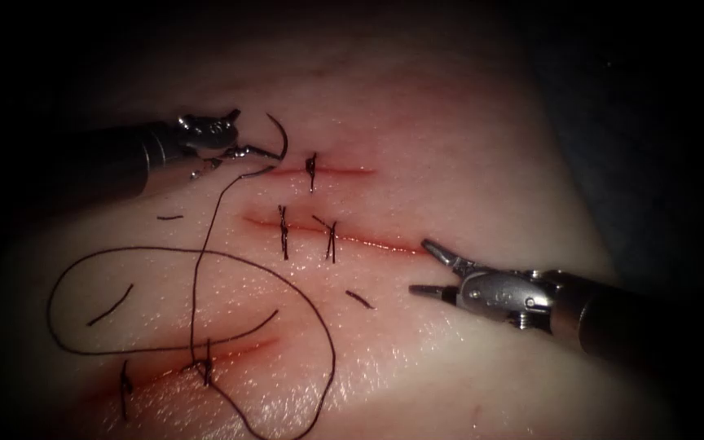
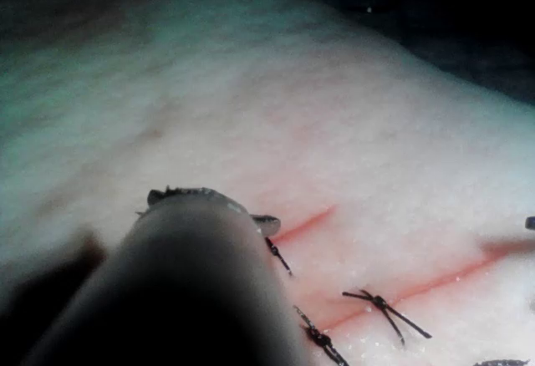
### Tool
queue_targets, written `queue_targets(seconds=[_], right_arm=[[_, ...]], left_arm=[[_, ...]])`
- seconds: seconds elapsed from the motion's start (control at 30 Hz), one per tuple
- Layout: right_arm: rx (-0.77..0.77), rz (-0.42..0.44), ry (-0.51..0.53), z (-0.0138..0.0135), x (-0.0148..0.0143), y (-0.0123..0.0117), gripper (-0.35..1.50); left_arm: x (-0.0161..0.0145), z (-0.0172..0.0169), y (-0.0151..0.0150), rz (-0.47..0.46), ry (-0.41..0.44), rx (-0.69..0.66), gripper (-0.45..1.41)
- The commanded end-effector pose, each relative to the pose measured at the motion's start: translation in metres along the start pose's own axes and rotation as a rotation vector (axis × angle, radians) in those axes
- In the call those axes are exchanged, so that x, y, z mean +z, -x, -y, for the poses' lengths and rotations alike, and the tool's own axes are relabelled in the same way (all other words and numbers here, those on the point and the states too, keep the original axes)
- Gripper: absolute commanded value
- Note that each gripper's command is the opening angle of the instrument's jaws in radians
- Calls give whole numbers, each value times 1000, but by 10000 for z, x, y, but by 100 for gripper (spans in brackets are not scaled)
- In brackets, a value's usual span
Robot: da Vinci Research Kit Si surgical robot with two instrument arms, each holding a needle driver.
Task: Wound Closure
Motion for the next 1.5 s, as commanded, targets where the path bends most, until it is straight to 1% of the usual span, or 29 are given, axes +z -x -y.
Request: queue_targets(seconds=[0.03,0.2,0.27,0.3,0.37,0.4,0.43,0.47,0.5,0.57,0.67,0.7,0.73,0.77,0.83,0.97,1.07,1.2,1.33,1.5], right_arm=[[4,2,-3,4,11,1,148],[10,7,-5,8,13,5,148],[9,10,-5,9,14,6,147],[15,10,-4,9,15,6,147],[15,12,-1,9,18,7,147],[15,12,-1,9,18,7,147],[15,12,0,9,19,7,147],[15,13,1,10,20,7,147],[14,15,0,10,21,7,147],[14,15,1,11,21,7,147],[12,16,0,12,21,8,147],[12,16,0,13,21,8,147],[11,16,-1,13,20,9,147],[11,15,-1,12,20,9,147],[11,15,-2,12,18,10,147],[11,15,-2,12,18,10,145],[11,15,-1,13,19,9,145],[9,15,0,15,19,11,145],[7,14,1,17,18,12,145],[4,12,3,20,18,14,145]], left_arm=[[13,2,-8,-1,-5,-2,71],[32,10,-11,-14,-16,-106,54],[36,14,-11,-5,-15,-126,52],[38,16,-10,2,-30,-132,44],[45,18,-9,27,-48,-152,37],[45,18,-9,27,-48,-152,37],[47,18,-8,36,-48,-161,44],[49,19,-7,48,-48,-168,57],[51,19,-6,63,-52,-168,59],[57,19,-4,98,-79,-185,54],[66,14,1,143,-92,-171,57],[69,12,3,161,-96,-162,62],[72,8,6,190,-96,-151,74],[74,6,9,216,-88,-139,81],[78,1,15,267,-92,-124,84],[87,-7,21,329,-84,-110,84],[95,-10,21,365,-76,-104,78],[106,-4,15,367,-80,-110,71],[114,4,14,364,-84,-114,71],[124,15,22,377,-78,-125,71]])
